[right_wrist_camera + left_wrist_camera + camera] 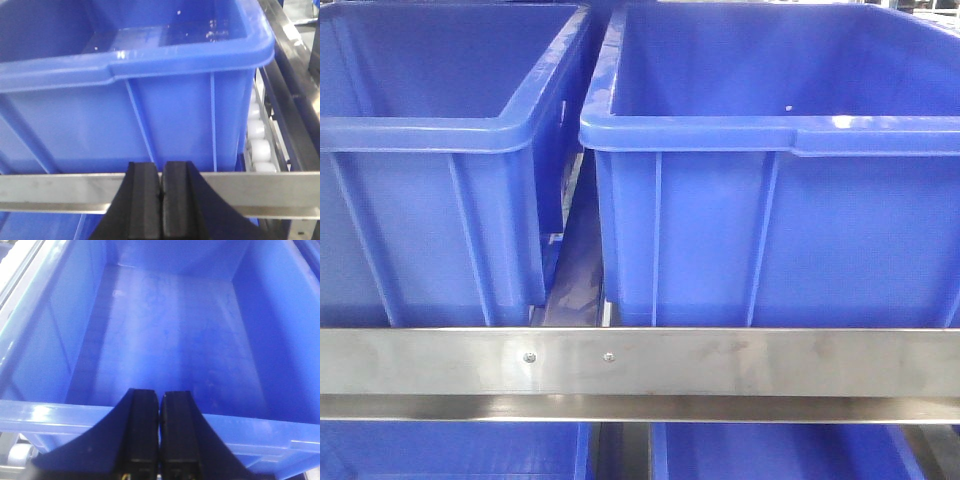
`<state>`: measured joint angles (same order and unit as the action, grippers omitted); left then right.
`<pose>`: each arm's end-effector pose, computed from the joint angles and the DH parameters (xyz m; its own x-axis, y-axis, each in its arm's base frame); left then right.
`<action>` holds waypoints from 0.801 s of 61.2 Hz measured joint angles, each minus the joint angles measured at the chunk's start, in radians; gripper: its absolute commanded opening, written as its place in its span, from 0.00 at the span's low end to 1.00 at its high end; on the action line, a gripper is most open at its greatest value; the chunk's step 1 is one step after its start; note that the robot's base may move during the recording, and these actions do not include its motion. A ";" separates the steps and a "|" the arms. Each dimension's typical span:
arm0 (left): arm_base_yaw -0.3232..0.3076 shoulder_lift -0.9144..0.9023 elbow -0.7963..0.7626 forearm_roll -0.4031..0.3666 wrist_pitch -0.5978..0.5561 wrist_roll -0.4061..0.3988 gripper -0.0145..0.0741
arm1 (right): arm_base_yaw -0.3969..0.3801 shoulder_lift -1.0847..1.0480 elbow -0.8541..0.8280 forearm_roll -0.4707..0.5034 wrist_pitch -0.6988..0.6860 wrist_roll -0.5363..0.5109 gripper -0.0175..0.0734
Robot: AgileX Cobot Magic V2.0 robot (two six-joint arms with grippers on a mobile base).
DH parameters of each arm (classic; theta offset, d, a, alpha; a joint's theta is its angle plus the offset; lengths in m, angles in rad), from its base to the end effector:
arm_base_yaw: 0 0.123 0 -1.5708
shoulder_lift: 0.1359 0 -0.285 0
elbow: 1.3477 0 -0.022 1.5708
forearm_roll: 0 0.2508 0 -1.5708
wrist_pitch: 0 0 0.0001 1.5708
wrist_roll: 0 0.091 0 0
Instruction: Sort and place red and blue blocks on shelf
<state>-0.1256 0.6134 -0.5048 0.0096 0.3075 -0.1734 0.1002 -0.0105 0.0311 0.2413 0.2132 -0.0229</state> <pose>0.1277 -0.0159 0.3043 -0.3362 -0.1224 -0.9338 0.0685 0.9857 -0.1538 0.0552 0.0102 0.1845 -0.1680 0.1954 -0.9662 -0.1168 0.9693 0.2164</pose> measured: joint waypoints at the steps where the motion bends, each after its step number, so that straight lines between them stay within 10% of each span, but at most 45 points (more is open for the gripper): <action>1: 0.000 0.000 0.000 0.000 0.000 0.000 0.33 | 0.000 0.000 0.000 0.000 -0.003 0.000 0.27; 49: 0.000 0.000 0.000 0.000 0.000 0.000 0.33 | 0.000 0.000 0.000 -0.012 -0.027 -0.002 0.27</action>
<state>-0.1256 0.6134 -0.5048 0.0096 0.3075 -0.1734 0.1002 -0.0105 0.0311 0.2289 0.1861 -0.0246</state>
